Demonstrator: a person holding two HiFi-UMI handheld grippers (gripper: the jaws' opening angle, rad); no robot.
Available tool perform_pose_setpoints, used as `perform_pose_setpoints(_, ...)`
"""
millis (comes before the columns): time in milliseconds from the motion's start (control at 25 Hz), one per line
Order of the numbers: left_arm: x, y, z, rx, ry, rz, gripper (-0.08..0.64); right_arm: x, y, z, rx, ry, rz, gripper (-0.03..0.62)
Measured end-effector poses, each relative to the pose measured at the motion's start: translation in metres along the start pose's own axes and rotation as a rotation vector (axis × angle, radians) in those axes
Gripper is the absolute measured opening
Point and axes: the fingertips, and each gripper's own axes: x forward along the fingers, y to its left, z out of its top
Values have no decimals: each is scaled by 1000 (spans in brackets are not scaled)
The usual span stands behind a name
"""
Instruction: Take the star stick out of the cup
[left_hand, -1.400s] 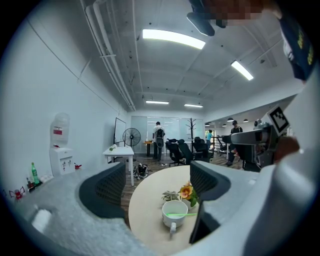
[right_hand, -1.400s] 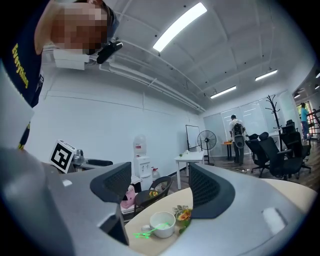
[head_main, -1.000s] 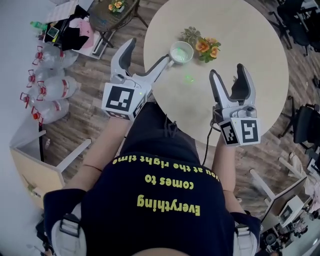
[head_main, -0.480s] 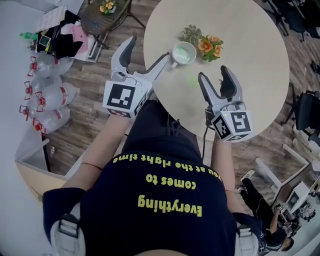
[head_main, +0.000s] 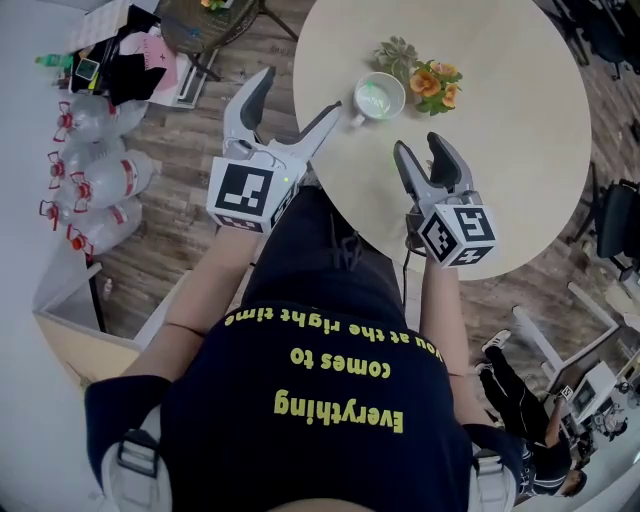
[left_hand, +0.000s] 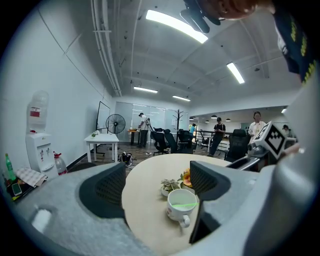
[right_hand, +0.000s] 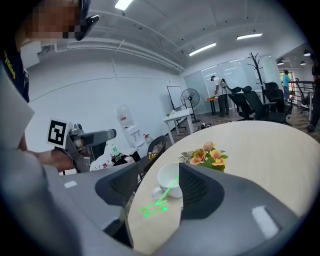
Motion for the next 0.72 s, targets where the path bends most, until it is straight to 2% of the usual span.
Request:
perform_pose_setpoints(400,-1,1,-16,-10,40,-6,407,24,-4,-46,33,161,-17,238)
perform_pose_setpoints(720,0,-1,-22,-21,51,-9,407,22,-4,-61,34,209,-23,210)
